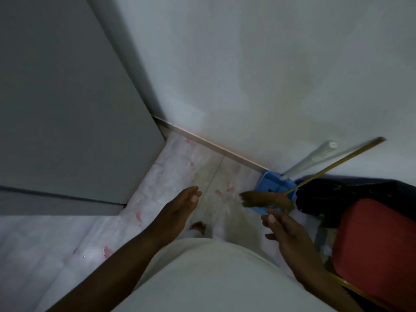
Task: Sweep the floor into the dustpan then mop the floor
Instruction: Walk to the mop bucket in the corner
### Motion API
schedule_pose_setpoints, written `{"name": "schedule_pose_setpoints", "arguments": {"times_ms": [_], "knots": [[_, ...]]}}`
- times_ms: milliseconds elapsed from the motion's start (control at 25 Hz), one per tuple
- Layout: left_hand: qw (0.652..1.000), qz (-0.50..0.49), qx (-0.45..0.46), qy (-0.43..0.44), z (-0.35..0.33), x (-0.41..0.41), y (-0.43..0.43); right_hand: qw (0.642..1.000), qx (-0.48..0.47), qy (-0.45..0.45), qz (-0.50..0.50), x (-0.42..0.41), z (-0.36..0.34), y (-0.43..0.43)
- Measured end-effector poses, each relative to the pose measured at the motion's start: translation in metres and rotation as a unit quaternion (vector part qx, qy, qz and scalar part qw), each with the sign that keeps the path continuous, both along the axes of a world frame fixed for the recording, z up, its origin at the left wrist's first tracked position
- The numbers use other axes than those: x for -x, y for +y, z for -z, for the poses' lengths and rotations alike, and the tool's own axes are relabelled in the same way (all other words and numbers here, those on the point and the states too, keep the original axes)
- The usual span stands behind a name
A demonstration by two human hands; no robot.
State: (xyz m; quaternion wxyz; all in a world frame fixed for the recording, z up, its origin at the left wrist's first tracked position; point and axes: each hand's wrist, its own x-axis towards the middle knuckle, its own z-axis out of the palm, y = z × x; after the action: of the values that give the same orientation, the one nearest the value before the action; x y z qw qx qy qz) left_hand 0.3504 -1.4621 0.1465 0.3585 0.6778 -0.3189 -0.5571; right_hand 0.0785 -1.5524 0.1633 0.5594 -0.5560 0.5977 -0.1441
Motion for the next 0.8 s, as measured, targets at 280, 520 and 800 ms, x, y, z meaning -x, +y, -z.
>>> {"name": "schedule_pose_setpoints", "arguments": {"times_ms": [280, 520, 800], "knots": [[0.981, -0.193, -0.032, 0.009, -0.012, 0.072, 0.056, 0.976, 0.002, 0.048, -0.213, 0.016, 0.013, -0.019], [0.928, -0.367, -0.068, 0.006, -0.032, 0.170, 0.154, 0.890, 0.026, 0.033, -0.455, 0.000, 0.009, -0.015], [0.802, -0.587, -0.104, 0.030, -0.030, 0.267, 0.272, 0.752, -0.029, -0.009, -0.658, -0.055, -0.017, 0.086]]}}
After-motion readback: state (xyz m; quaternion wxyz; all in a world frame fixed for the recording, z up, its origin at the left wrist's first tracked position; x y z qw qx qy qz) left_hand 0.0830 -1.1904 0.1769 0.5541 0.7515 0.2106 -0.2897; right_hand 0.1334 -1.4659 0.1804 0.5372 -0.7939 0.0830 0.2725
